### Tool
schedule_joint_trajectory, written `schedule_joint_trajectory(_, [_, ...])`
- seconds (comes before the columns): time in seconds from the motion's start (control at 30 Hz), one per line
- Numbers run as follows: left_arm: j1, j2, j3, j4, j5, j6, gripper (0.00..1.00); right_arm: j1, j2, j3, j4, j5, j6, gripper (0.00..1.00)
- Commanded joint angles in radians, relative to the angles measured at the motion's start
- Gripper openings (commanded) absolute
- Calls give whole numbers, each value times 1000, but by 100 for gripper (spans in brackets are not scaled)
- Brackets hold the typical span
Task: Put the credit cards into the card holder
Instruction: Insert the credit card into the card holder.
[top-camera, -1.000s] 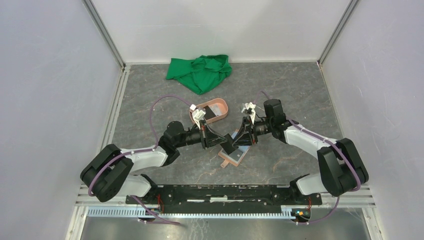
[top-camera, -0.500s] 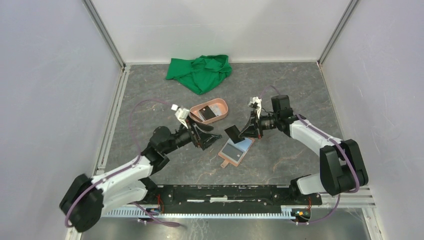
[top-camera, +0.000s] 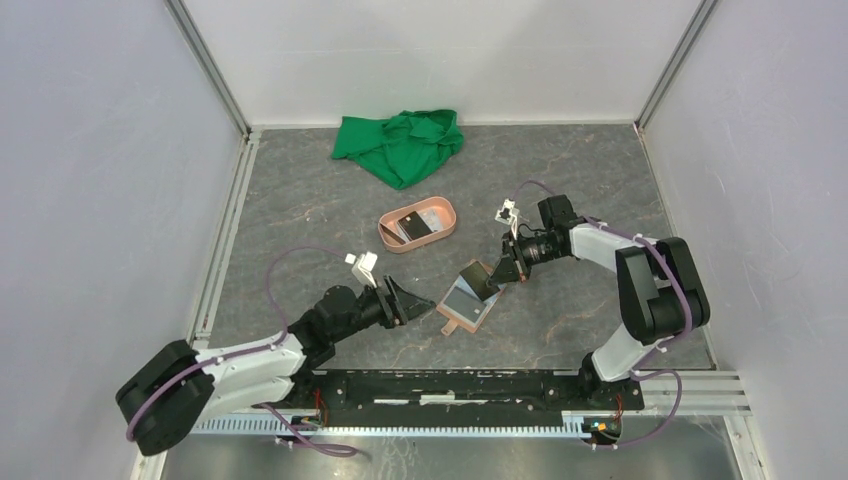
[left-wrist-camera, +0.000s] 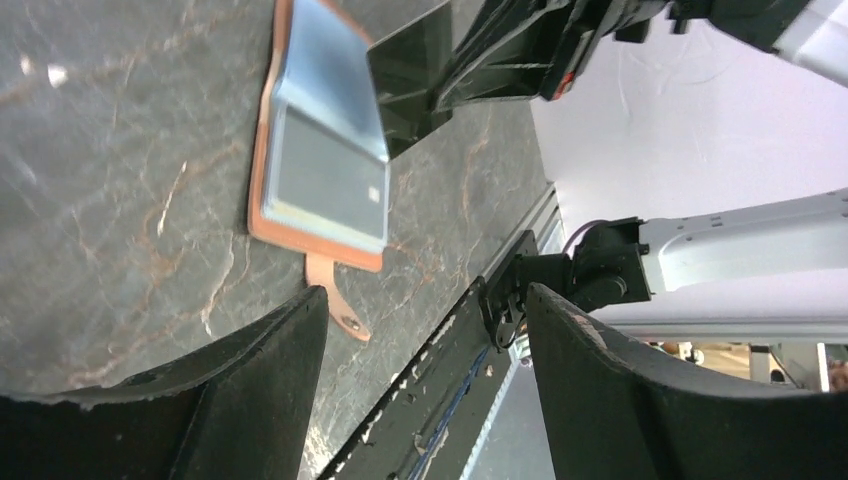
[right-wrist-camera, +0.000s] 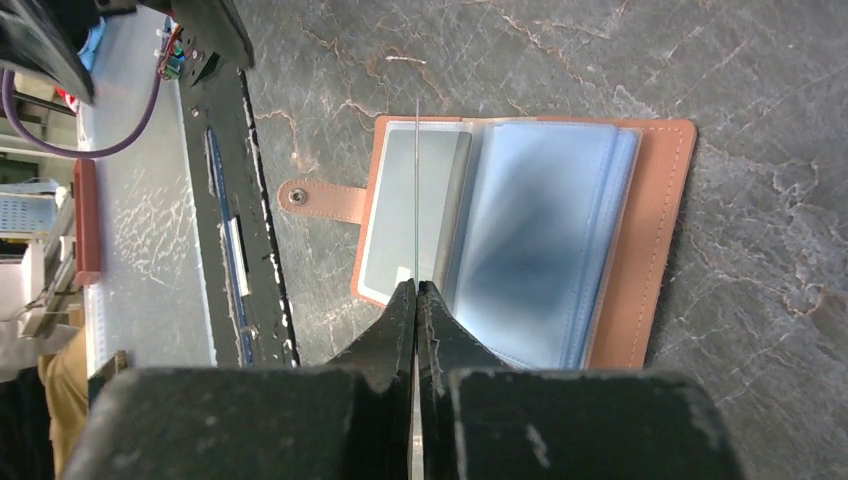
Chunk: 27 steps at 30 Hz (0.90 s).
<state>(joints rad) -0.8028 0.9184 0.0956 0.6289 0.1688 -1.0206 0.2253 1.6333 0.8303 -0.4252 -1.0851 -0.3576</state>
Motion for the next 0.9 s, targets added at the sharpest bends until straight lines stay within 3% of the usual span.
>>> schedule_joint_trajectory(0.0, [-97,105,28,38,-178,-167,78,-9,23,22,22,-38,43,0])
schedule_joint_trajectory(0.37, [-244,441,218,-49,-304,-326,66,-28,61,10,38,-86,56,0])
schedule_joint_trajectory(0.47, [-265,483,276,-157,-315,-361,63,-34,59,10,36,-89,52,0])
schedule_joint_trajectory(0.63, [-293,497,322,-354,-358,-436,56,-43,57,10,36,-94,51,0])
schedule_joint_trajectory(0.87, [-304,421,344,-539,-419,-459,57,-44,62,10,25,-97,38,0])
